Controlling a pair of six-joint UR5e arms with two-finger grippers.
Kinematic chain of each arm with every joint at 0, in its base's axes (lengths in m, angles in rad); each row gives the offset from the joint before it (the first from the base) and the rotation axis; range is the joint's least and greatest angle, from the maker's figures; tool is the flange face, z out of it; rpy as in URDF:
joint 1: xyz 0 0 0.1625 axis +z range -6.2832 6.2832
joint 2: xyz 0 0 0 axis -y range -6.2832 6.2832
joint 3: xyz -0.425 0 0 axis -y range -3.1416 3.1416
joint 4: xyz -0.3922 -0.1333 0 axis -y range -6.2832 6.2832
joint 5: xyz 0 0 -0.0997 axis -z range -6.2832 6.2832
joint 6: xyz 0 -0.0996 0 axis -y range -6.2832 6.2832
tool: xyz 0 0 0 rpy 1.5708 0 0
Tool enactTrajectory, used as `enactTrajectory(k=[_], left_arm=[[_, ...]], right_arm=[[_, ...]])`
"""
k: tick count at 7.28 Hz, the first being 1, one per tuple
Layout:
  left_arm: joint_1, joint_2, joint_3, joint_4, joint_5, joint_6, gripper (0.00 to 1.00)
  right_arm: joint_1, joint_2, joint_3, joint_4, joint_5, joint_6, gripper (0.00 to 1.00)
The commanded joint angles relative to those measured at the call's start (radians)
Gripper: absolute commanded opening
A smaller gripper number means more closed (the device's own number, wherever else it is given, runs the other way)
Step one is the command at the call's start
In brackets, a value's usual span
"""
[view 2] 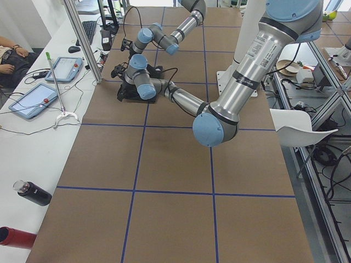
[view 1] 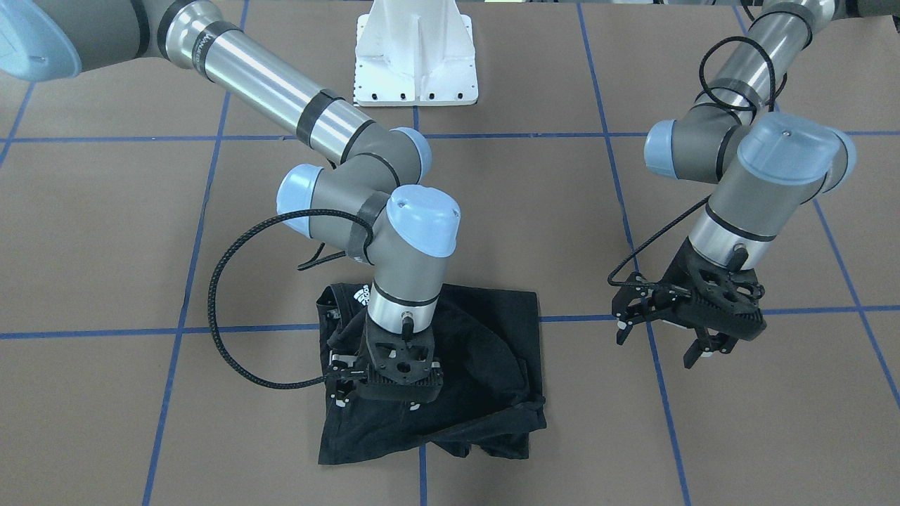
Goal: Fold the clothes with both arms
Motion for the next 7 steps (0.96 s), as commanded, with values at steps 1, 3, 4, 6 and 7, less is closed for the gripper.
enactTrajectory(k=[1, 3, 4, 6, 7], left_arm=[[-0.001, 0.001, -0.001, 0.000, 0.000, 0.000, 1.00], [0.000, 0.013, -0.001, -0.007, 0.000, -0.001, 1.00], [0.000, 0.016, -0.008, -0.007, 0.000, -0.001, 1.00], [0.000, 0.016, -0.009, -0.007, 0.000, -0.001, 1.00], [0.000, 0.016, -0.007, -0.007, 0.000, -0.001, 1.00]], right_arm=[[-0.127, -0.006, 0.078, -0.140, -0.029, 0.017, 0.97], [-0.186, 0.008, 0.082, -0.240, -0.065, 0.029, 0.87], [-0.190, 0.014, 0.082, -0.256, -0.065, 0.018, 0.83], [-0.200, 0.017, 0.087, -0.288, -0.069, -0.034, 0.77], [-0.212, 0.014, 0.098, -0.308, -0.071, -0.042, 0.74]])
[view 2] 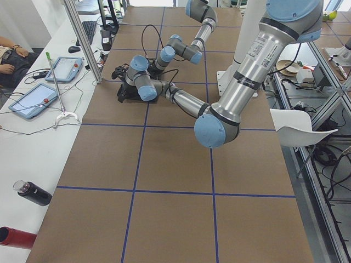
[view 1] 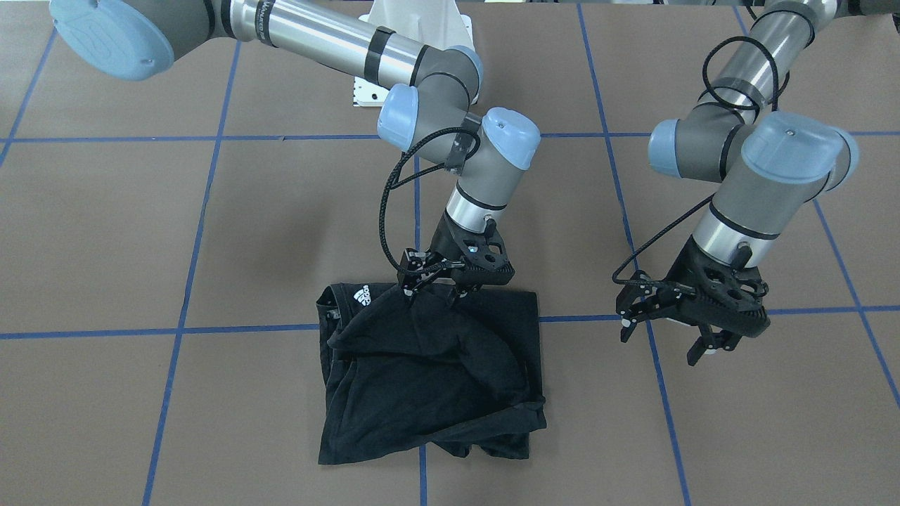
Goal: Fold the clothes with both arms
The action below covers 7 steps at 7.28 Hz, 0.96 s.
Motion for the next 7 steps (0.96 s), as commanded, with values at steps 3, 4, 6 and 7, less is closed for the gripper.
enactTrajectory(k=[3, 4, 6, 7], left_arm=[[0.000, 0.000, 0.000, 0.000, 0.000, 0.000, 1.00], [0.000, 0.000, 0.000, 0.000, 0.000, 0.000, 1.00], [0.002, 0.000, 0.000, 0.001, 0.000, 0.000, 1.00], [0.000, 0.000, 0.000, 0.001, 0.000, 0.000, 1.00]], right_arm=[[-0.023, -0.008, 0.002, -0.024, -0.037, -0.055, 0.66], [-0.023, -0.008, 0.002, -0.024, -0.051, -0.063, 0.63], [-0.018, -0.010, 0.002, -0.022, -0.051, -0.063, 0.02], [-0.014, -0.008, 0.002, -0.019, -0.051, -0.060, 0.00]])
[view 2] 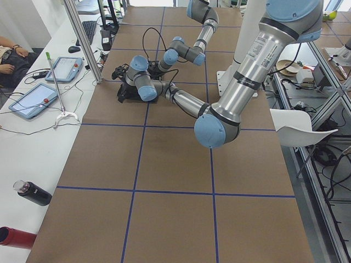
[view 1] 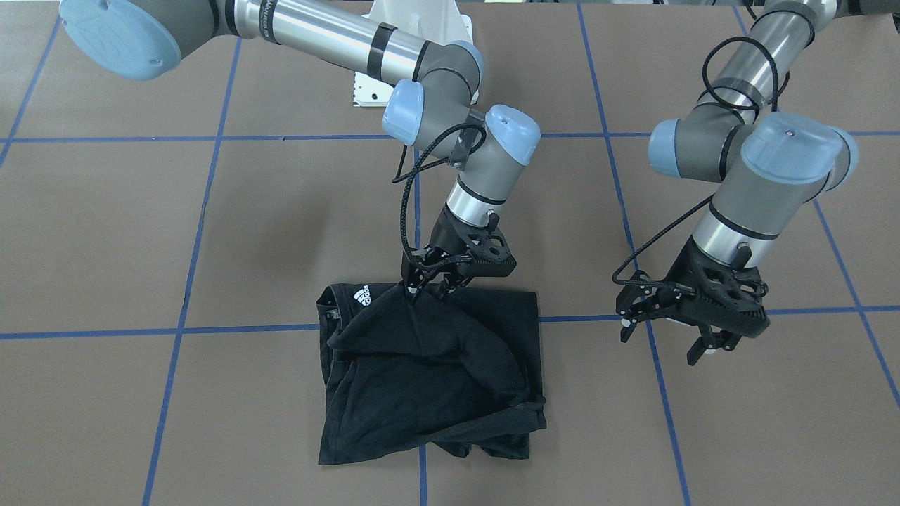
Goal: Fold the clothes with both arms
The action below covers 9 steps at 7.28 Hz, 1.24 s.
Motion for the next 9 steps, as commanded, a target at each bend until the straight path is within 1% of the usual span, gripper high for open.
enactTrajectory(k=[1, 2, 4, 5, 6, 7, 8, 9], left_arm=[[-0.001, 0.000, 0.000, 0.000, 0.000, 0.000, 1.00], [-0.001, 0.000, -0.002, -0.001, 0.000, -0.002, 1.00], [-0.001, 0.000, -0.005, 0.000, 0.002, -0.002, 1.00], [-0.001, 0.002, -0.006, 0.002, 0.002, -0.005, 1.00], [-0.001, 0.000, -0.006, 0.002, 0.002, -0.008, 1.00], [-0.002, 0.002, -0.006, 0.002, 0.002, -0.008, 1.00], [-0.002, 0.002, -0.006, 0.002, 0.003, -0.008, 1.00], [-0.002, 0.002, -0.006, 0.002, 0.003, -0.008, 1.00]], right_arm=[[0.010, 0.001, 0.000, 0.004, -0.001, 0.016, 0.00], [0.036, 0.001, 0.000, 0.007, 0.001, 0.011, 0.00], [0.125, -0.015, -0.006, 0.015, 0.004, -0.001, 0.00], [0.166, -0.018, -0.041, 0.074, 0.004, -0.018, 0.00], [0.194, -0.018, -0.133, 0.208, 0.001, -0.018, 0.00], [0.202, -0.018, -0.212, 0.331, -0.022, -0.003, 0.00], [0.202, -0.016, -0.227, 0.357, -0.033, 0.057, 0.00], [0.202, -0.015, -0.229, 0.407, -0.033, 0.144, 0.39]])
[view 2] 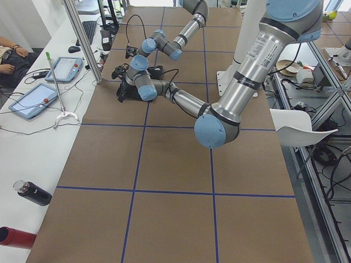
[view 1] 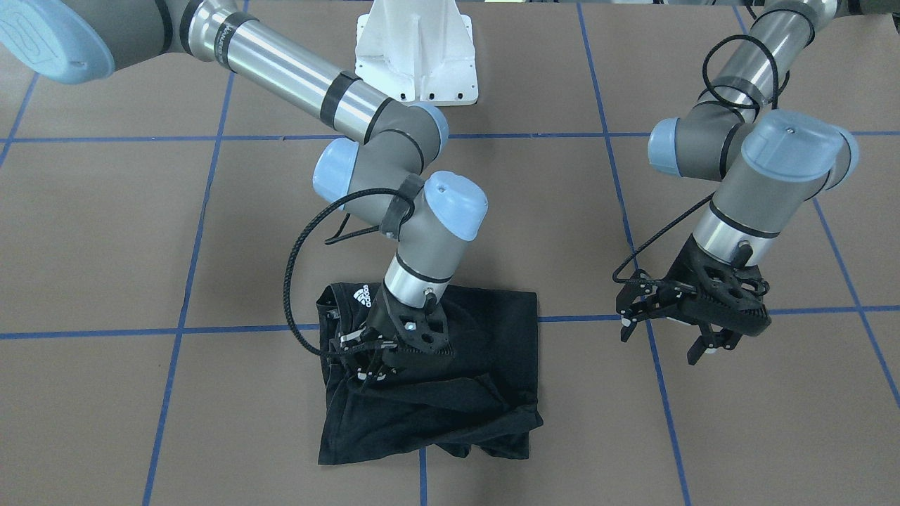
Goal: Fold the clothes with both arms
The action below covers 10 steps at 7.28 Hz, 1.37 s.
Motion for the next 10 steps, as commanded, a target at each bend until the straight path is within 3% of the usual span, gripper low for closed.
enactTrajectory(k=[1, 2, 3, 4, 6, 7, 10], left_arm=[[0.000, 0.000, -0.003, 0.000, -0.001, 0.001, 1.00], [0.001, 0.014, -0.020, 0.005, -0.003, 0.001, 1.00], [0.001, 0.032, -0.052, 0.009, -0.003, 0.003, 1.00], [0.001, 0.060, -0.090, 0.018, -0.006, 0.006, 1.00], [0.000, 0.109, -0.260, 0.207, -0.022, 0.026, 1.00], [-0.002, 0.146, -0.360, 0.312, -0.021, 0.103, 1.00], [-0.075, 0.332, -0.578, 0.420, -0.019, 0.295, 1.00]], right_arm=[[0.003, 0.009, -0.019, 0.089, -0.002, 0.141, 0.98], [0.018, 0.023, -0.011, 0.089, 0.077, 0.187, 0.99], [0.053, 0.023, 0.018, 0.077, 0.227, 0.208, 0.99], [0.066, 0.023, 0.067, -0.008, 0.313, 0.203, 0.99], [0.096, -0.038, 0.320, -0.304, 0.442, 0.111, 1.00], [0.121, -0.129, 0.466, -0.355, 0.485, 0.079, 1.00], [0.239, -0.564, 1.013, -0.463, 0.640, -0.197, 1.00]])
